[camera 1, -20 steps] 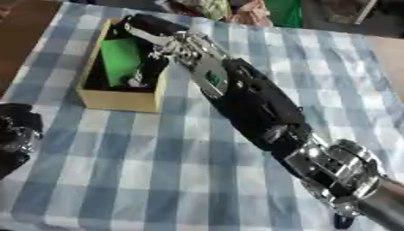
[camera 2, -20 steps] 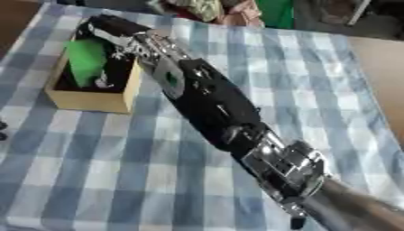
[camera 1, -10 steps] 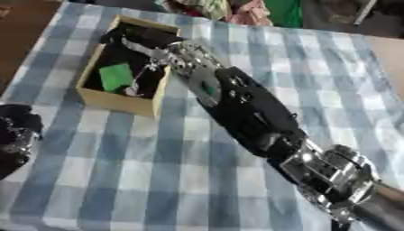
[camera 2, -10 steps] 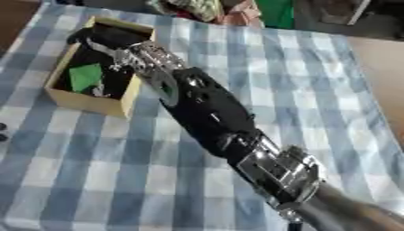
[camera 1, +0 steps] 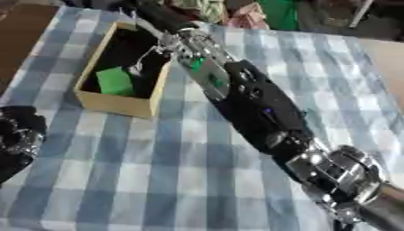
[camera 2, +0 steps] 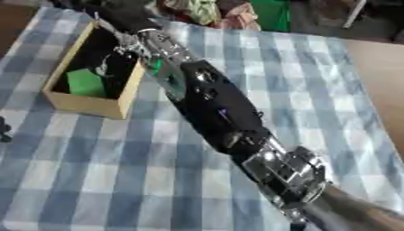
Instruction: Pick up objects on the table and place them in the box.
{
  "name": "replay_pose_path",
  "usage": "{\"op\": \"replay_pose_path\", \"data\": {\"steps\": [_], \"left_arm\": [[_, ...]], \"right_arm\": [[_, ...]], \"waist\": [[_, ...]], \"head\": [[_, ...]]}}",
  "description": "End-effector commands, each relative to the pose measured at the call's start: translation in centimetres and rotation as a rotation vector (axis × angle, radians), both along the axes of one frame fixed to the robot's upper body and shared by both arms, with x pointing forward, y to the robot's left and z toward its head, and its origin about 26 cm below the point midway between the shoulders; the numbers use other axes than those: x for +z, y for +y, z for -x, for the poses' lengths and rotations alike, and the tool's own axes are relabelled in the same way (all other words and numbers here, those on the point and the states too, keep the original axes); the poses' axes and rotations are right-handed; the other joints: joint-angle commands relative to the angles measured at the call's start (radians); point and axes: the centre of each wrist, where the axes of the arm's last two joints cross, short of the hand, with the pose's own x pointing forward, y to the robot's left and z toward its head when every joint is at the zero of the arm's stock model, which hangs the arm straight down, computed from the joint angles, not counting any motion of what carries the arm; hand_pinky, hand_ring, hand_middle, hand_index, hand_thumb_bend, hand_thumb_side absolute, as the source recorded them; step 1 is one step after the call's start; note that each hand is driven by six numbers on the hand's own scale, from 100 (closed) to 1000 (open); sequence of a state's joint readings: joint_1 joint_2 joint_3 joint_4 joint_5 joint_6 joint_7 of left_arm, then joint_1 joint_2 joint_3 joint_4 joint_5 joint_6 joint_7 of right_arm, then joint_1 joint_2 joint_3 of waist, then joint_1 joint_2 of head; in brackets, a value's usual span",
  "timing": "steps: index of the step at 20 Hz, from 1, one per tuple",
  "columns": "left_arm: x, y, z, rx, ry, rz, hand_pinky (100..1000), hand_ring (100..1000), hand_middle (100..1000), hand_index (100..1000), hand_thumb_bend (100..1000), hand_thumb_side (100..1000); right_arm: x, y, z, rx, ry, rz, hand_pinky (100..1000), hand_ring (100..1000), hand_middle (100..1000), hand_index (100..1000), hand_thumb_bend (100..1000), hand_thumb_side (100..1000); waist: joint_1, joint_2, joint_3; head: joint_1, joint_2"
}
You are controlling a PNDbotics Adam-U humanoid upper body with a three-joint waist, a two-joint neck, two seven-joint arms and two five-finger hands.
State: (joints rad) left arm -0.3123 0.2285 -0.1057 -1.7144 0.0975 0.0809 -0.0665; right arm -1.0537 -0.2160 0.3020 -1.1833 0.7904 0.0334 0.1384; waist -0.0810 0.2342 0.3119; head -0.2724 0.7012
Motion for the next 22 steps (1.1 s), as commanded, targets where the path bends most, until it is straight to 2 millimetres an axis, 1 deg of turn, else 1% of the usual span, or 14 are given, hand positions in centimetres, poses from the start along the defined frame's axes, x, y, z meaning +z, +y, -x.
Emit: {"op": "replay_pose_path", "data": {"steps": [1, 2, 5, 6, 7, 8, 13, 16, 17, 19, 22], "left_arm": [[0.4, 0.6, 0.0, 0.021, -0.017, -0.007, 534, 580, 534, 655, 229, 144], [0.3, 0.7, 0.1, 0.026, -0.015, -0.006, 534, 580, 534, 655, 229, 144], [0.0, 1.1, 0.2, 0.045, -0.006, -0.007, 535, 580, 534, 656, 227, 145], [0.0, 1.2, 0.2, 0.049, -0.006, -0.006, 535, 580, 534, 656, 227, 145], [0.0, 1.3, 0.3, 0.052, -0.006, -0.006, 535, 580, 534, 656, 257, 134], [0.0, 1.3, 0.3, 0.055, -0.006, -0.005, 535, 581, 534, 656, 226, 145], [-0.3, 1.6, 0.4, 0.073, -0.001, -0.002, 535, 581, 535, 656, 224, 145], [-0.4, 1.9, 0.5, 0.084, 0.001, -0.001, 535, 581, 535, 656, 223, 146], [-0.4, 1.9, 0.5, 0.085, 0.004, -0.001, 535, 581, 535, 656, 223, 146], [-0.5, 1.9, 0.6, 0.084, 0.007, 0.000, 535, 581, 535, 656, 222, 146], [-0.6, 1.9, 0.6, 0.086, 0.010, 0.003, 535, 582, 535, 656, 221, 146]], "right_arm": [[2.4, -2.3, 0.7, -0.011, -0.062, -0.054, 778, 887, 809, 915, 397, 100], [2.5, -3.0, 0.9, -0.011, -0.056, -0.059, 776, 886, 802, 914, 358, 100], [2.1, -5.7, 1.8, -0.011, -0.040, -0.052, 772, 883, 795, 907, 304, 100], [2.2, -6.6, 2.1, -0.016, -0.042, -0.054, 769, 880, 792, 904, 257, 100], [2.1, -7.7, 2.5, -0.027, -0.044, -0.060, 765, 878, 792, 902, 156, 100], [2.0, -8.7, 3.0, -0.042, -0.047, -0.069, 763, 878, 788, 900, 208, 100], [1.7, -13.6, 5.3, -0.146, -0.065, -0.140, 743, 870, 769, 894, 100, 100], [1.1, -15.7, 6.6, -0.214, -0.067, -0.216, 725, 866, 755, 892, 100, 100], [0.3, -16.6, 7.2, -0.226, -0.044, -0.277, 721, 865, 751, 891, 100, 100], [-1.1, -18.0, 8.7, -0.214, 0.005, -0.455, 711, 863, 744, 889, 100, 100], [-2.4, -18.9, 10.1, -0.225, 0.023, -0.633, 704, 860, 736, 886, 100, 100]], "waist": [[0.013, -0.025, -0.009], [0.014, -0.028, -0.015], [0.022, -0.036, -0.044], [0.024, -0.037, -0.050], [0.026, -0.038, -0.058], [0.028, -0.038, -0.065], [0.039, -0.039, -0.093], [0.045, -0.038, -0.110], [0.047, -0.039, -0.114], [0.048, -0.039, -0.116], [0.051, -0.037, -0.123]], "head": [[0.014, 0.001], [0.020, 0.004], [0.042, 0.008], [0.046, 0.008], [0.049, 0.008], [0.052, 0.007], [0.067, 0.003], [0.073, 0.005], [0.074, 0.007], [0.073, 0.011], [0.076, 0.017]]}}
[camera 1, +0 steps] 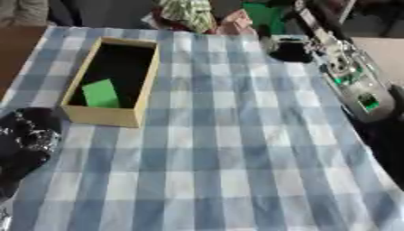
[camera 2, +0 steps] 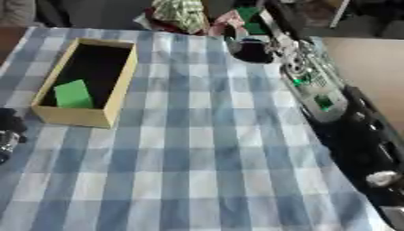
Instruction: Pick up objects on the table and place them in the box.
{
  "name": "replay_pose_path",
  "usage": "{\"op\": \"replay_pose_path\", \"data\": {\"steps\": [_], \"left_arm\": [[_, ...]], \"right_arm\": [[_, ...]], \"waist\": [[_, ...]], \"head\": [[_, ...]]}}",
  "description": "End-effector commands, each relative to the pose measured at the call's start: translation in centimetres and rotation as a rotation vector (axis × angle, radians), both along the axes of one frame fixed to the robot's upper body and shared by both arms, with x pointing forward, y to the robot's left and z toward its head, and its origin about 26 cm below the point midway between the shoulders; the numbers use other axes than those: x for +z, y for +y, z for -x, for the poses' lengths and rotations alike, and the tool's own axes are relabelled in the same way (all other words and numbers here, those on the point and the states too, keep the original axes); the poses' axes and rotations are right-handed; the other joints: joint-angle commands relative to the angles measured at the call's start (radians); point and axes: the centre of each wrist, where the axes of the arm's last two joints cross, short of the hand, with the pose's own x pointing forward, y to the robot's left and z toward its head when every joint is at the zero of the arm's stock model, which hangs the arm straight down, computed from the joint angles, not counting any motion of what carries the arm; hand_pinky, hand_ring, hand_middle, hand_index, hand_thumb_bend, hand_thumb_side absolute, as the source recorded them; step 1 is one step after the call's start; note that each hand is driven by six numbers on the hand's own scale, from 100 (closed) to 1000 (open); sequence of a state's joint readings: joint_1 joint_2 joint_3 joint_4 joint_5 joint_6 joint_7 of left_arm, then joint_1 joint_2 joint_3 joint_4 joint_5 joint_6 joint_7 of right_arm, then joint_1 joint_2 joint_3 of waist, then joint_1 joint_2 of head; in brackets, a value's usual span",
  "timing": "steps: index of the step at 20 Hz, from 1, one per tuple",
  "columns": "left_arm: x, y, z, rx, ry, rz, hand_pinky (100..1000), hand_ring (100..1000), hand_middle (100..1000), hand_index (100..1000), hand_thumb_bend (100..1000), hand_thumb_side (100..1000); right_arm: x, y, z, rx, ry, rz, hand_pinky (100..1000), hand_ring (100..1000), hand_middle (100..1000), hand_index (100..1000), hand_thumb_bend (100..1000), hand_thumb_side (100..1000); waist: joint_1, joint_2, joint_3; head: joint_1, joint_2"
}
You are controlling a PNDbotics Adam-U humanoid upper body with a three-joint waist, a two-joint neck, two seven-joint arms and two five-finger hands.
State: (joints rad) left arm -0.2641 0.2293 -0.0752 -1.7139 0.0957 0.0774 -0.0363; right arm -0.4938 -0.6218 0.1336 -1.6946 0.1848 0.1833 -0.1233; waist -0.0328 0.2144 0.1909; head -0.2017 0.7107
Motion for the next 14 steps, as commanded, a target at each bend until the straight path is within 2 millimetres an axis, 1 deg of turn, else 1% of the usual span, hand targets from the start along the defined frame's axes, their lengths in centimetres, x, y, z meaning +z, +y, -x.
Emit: {"op": "replay_pose_path", "data": {"steps": [1, 7, 11, 14], "left_arm": [[0.7, 0.5, 0.0, 0.012, -0.022, -0.014, 535, 583, 536, 656, 220, 146], [0.5, 0.6, 0.0, 0.017, -0.020, -0.008, 535, 584, 536, 656, 218, 147], [0.3, 0.5, 0.1, 0.013, -0.011, -0.005, 535, 584, 536, 656, 215, 149], [0.3, 0.6, 0.1, 0.015, -0.012, -0.004, 534, 583, 536, 656, 209, 149]], "right_arm": [[1.3, -0.9, 1.4, -0.015, -0.068, -0.146, 702, 860, 733, 887, 100, 100], [-0.6, -0.9, 2.7, -0.011, -0.082, -0.280, 698, 856, 725, 884, 100, 100], [-1.9, -0.9, 3.1, -0.023, -0.072, -0.355, 690, 849, 713, 878, 100, 100], [-2.6, -1.0, 3.3, -0.035, -0.074, -0.394, 685, 841, 703, 872, 100, 100]], "waist": [[0.004, -0.016, -0.004], [0.011, -0.008, -0.016], [0.015, -0.002, -0.028], [0.018, 0.001, -0.036]], "head": [[0.006, 0.009], [0.008, 0.017], [0.006, 0.019], [0.006, 0.021]]}}
